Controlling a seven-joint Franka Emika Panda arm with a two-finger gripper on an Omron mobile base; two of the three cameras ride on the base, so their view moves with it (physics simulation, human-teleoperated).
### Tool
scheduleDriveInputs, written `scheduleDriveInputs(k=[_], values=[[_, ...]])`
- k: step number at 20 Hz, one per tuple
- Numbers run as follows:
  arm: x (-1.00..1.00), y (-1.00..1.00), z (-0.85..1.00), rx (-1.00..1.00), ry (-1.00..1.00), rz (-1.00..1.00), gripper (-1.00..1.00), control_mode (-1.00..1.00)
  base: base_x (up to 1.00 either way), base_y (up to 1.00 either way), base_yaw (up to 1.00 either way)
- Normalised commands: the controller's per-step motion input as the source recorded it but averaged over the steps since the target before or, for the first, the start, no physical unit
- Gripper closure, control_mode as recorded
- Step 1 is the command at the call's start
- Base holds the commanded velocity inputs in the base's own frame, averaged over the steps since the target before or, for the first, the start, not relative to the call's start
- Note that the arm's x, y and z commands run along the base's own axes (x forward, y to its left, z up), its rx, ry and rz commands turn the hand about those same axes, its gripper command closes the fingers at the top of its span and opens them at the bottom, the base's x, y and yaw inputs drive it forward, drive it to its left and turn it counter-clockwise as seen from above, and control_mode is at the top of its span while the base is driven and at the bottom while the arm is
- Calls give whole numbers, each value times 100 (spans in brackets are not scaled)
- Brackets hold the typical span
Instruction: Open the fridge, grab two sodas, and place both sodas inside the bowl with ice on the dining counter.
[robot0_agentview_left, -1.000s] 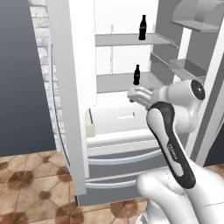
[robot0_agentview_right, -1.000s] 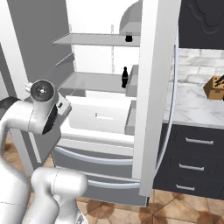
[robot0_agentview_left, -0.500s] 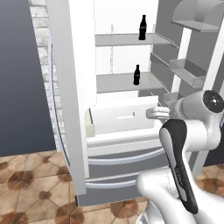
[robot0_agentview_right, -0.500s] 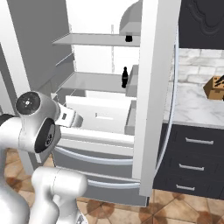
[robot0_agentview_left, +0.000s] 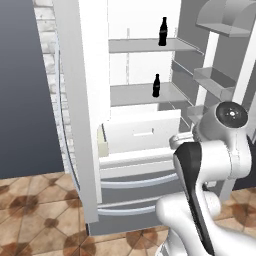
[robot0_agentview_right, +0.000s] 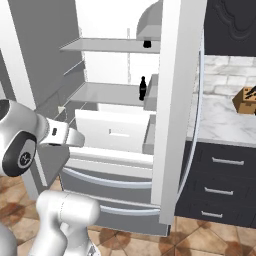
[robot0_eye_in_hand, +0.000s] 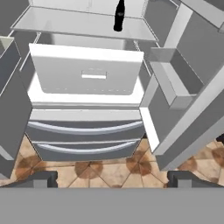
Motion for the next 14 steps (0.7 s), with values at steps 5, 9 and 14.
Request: scheduleDriveInputs(k=[5, 9, 14], values=[[0, 0, -6, 0, 0, 0, -100, -100, 0, 0, 0], [8, -1, -4, 0, 1, 0, -100, -100, 0, 0, 0], [9, -4, 0, 0, 1, 0, -100, 100, 26, -3, 0]])
